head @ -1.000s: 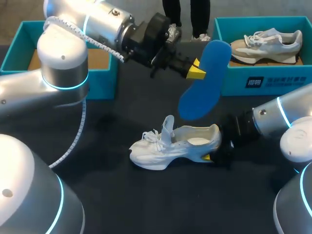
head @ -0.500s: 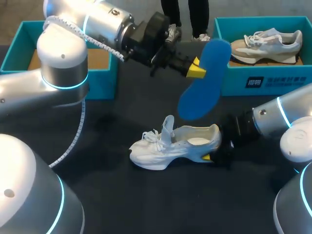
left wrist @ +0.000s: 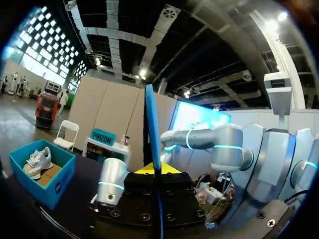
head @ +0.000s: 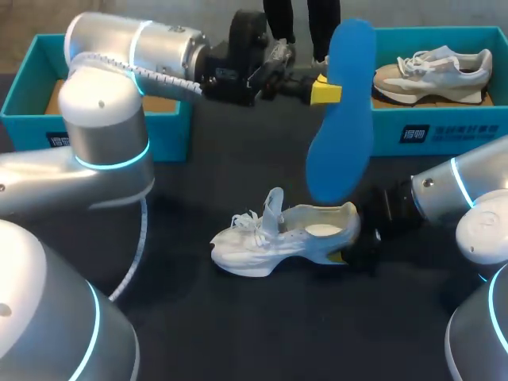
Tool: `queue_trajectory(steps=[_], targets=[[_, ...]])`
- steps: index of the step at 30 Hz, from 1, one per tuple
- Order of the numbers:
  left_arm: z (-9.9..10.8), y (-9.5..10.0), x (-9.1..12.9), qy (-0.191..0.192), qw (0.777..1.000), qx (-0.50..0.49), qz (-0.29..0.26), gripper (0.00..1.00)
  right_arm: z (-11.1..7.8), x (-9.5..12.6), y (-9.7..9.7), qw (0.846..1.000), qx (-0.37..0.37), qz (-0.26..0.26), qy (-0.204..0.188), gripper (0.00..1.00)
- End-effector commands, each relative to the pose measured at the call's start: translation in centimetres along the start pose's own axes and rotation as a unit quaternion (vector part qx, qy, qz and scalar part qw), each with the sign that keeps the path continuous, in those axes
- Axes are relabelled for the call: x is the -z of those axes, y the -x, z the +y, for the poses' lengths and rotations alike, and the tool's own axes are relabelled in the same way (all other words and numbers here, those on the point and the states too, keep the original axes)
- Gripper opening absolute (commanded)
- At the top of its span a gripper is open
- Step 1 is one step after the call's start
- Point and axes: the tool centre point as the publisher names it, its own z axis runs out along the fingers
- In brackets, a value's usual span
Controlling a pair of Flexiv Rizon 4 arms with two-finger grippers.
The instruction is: Take the shoe out of the shoebox, open the shoe tongue, remove and reinsert the insole, then place the shoe into the shoebox
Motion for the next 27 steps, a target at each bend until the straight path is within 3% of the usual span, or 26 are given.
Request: queue_trajectory(steps=[1,9,27], targets=[[0.1,-1.6,0.6,-0.059,0.997,0.052,-0.027,0.0,-0.4,-0.7,0.0,1.0,0.0,0.0,-0.002,0.0],[-1.2,-4.3,0.6,-0.125,0.982,0.135,-0.037,0.0,-0.4,-0.7,0.0,1.0,0.0,0.0,-0.002,0.0],[-0.6,-8.6,0.3,-0.1,0.978,0.181,0.004,0.0,-0.4,-0.7,0.0,1.0,0.0,0.0,-0.002,0.0]])
